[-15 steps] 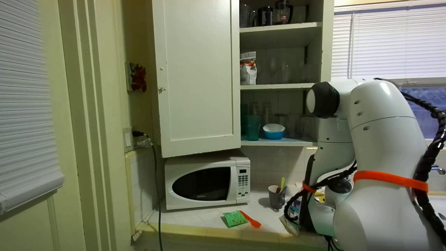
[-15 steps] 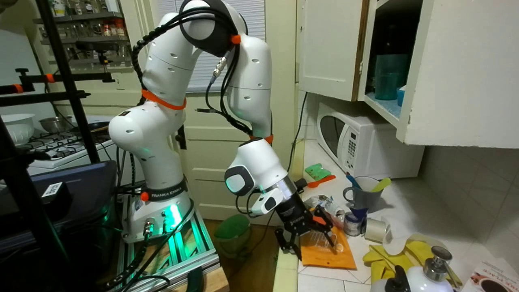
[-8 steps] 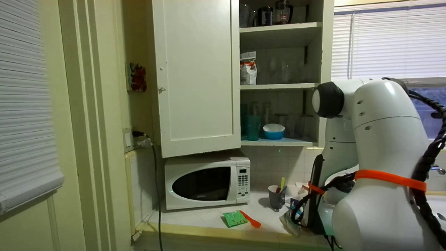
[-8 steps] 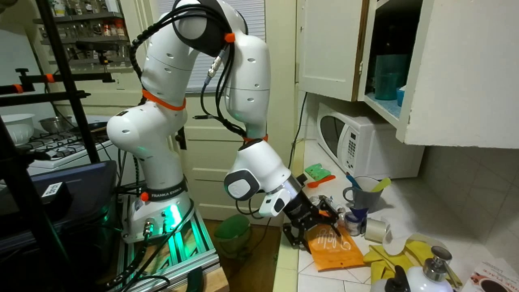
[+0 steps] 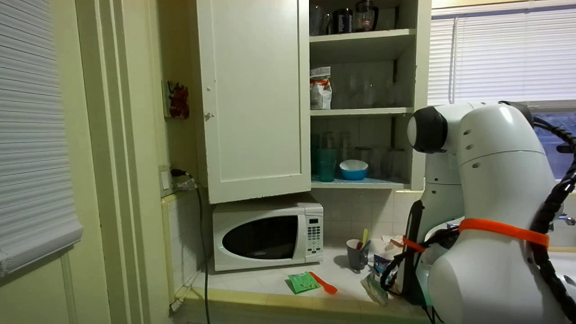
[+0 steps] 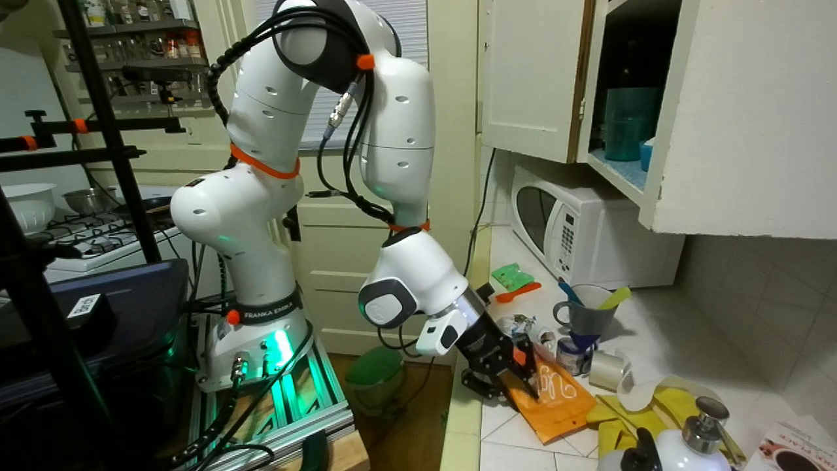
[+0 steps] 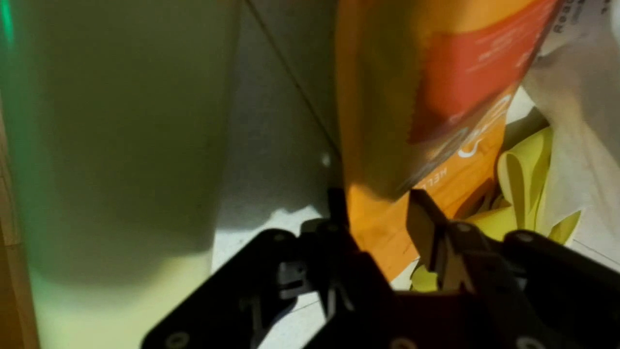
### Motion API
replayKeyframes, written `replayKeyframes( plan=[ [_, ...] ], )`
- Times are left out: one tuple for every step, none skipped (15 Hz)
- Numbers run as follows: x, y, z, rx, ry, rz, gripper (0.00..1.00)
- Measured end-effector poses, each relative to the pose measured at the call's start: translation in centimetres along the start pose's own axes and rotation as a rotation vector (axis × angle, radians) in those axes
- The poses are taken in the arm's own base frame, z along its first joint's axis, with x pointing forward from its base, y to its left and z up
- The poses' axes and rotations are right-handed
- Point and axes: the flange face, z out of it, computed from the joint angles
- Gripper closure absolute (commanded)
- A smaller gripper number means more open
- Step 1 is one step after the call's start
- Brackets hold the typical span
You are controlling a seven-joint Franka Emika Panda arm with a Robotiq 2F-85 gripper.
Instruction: Put the orange sachet in the middle compartment of the top cabinet
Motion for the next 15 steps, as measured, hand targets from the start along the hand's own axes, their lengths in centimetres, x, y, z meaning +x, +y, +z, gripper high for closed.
replayKeyframes(
  plan=[
    [0.1, 0.1, 0.0, -0.003, 0.001, 0.002, 0.98],
    [0.1, 0.2, 0.1, -0.005, 0.001, 0.003, 1.00],
    [0.1, 0.3, 0.1, -0.006, -0.001, 0.001, 1.00],
    [0.0, 0.3, 0.1, -0.003, -0.004, -0.003, 1.00],
    [-0.1, 0.2, 0.0, 0.009, -0.008, -0.013, 1.00],
    [-0.2, 0.2, -0.2, 0.026, -0.011, -0.027, 1.00],
    [-0.4, 0.1, -0.5, 0.049, -0.016, -0.045, 1.00],
    [-0.6, 0.1, -1.0, 0.080, -0.024, -0.066, 1.00],
    [-0.6, 0.1, -1.6, 0.110, -0.030, -0.088, 1.00],
    [-0.5, 0.1, -1.9, 0.132, -0.030, -0.107, 1.00],
    [0.1, 0.1, -2.0, 0.139, -0.022, -0.123, 1.00],
    [1.0, 0.0, -2.0, 0.141, 0.000, -0.136, 1.00],
    [2.3, 0.0, -2.1, 0.137, 0.031, -0.151, 1.00],
    [3.8, 0.0, -2.3, 0.128, 0.069, -0.168, 1.00],
    [5.2, 0.1, -2.6, 0.116, 0.105, -0.186, 1.00]
  ],
)
